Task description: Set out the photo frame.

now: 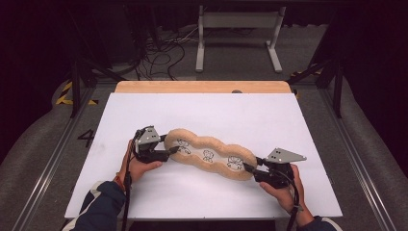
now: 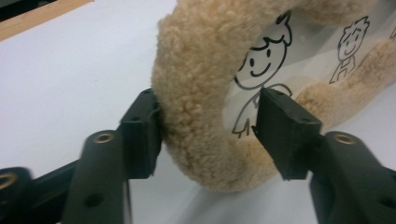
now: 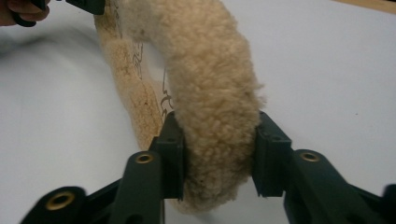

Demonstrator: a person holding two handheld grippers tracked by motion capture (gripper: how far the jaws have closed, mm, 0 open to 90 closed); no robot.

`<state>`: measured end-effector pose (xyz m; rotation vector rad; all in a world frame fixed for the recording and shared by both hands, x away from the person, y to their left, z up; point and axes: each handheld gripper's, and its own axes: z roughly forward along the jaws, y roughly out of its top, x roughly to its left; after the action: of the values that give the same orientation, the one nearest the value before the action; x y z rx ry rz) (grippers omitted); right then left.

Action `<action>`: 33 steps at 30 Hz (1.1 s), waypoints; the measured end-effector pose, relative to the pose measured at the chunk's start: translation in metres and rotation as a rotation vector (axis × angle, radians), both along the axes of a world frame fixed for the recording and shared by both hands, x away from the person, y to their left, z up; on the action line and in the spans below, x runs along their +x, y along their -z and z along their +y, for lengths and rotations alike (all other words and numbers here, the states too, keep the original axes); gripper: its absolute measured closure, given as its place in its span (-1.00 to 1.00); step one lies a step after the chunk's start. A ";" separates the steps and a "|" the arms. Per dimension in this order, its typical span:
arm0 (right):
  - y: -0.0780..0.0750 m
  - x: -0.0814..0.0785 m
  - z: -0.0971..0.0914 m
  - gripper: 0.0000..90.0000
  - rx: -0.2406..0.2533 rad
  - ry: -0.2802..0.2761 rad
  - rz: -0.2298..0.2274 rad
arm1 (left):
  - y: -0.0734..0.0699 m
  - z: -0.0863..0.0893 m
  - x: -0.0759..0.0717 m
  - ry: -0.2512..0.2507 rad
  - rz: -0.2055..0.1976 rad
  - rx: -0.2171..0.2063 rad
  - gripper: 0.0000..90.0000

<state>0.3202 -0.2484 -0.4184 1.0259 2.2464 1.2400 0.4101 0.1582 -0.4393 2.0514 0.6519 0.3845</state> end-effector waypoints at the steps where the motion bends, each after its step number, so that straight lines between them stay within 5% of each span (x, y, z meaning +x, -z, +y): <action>1: 0.000 0.000 0.000 0.40 0.000 0.000 0.000 | 0.000 0.000 0.000 0.000 0.000 0.000 0.07; 13: 0.001 0.012 -0.004 0.45 -0.012 0.036 -0.019 | 0.000 0.005 -0.011 0.010 -0.010 0.016 0.31; 33: 0.002 0.026 -0.004 0.34 -0.029 0.058 -0.046 | 0.000 0.005 -0.027 0.013 -0.009 0.029 0.33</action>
<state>0.3459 -0.2529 -0.4202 1.0342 2.1784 1.1917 0.3830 0.1631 -0.4391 2.0793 0.6313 0.3974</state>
